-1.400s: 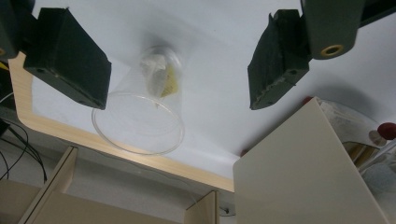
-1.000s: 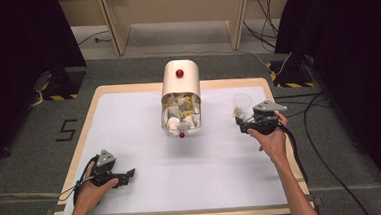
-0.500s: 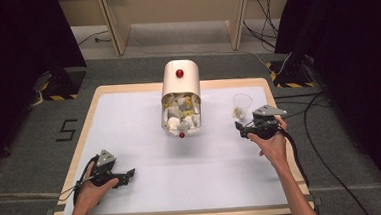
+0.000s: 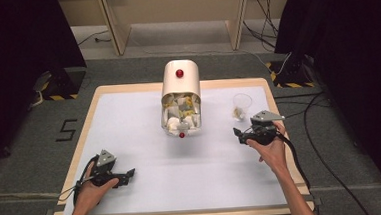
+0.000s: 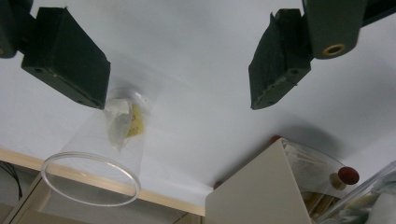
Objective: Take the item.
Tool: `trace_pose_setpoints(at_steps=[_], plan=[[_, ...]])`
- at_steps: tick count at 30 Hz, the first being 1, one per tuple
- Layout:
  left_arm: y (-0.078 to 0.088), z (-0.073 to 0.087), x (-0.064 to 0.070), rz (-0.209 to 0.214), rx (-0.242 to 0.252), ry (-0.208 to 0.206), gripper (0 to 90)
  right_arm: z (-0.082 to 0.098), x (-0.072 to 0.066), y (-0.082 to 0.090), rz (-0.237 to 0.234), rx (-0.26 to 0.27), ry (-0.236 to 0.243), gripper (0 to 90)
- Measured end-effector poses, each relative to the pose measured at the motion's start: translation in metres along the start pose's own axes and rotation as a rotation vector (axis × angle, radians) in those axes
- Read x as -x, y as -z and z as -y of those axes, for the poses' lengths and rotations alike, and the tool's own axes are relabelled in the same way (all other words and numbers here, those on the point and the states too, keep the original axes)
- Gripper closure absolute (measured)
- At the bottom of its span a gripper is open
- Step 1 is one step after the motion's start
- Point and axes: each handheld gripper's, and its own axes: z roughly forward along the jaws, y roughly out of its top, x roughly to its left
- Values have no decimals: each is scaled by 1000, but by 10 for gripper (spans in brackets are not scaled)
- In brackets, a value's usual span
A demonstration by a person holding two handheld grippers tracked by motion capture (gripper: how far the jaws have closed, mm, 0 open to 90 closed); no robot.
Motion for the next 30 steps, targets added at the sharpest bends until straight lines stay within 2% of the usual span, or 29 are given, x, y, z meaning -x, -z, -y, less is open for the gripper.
trace_pose_setpoints(at_steps=[6,16,30], plan=[[0,0,0,0,0,0,91,7,-5,-1,-14,-16,9,211],[0,0,0,0,0,0,91,16,-20,-4,-40,-64,58,208],[0,0,0,0,0,0,91,24,-31,1,-60,-80,81,208]])
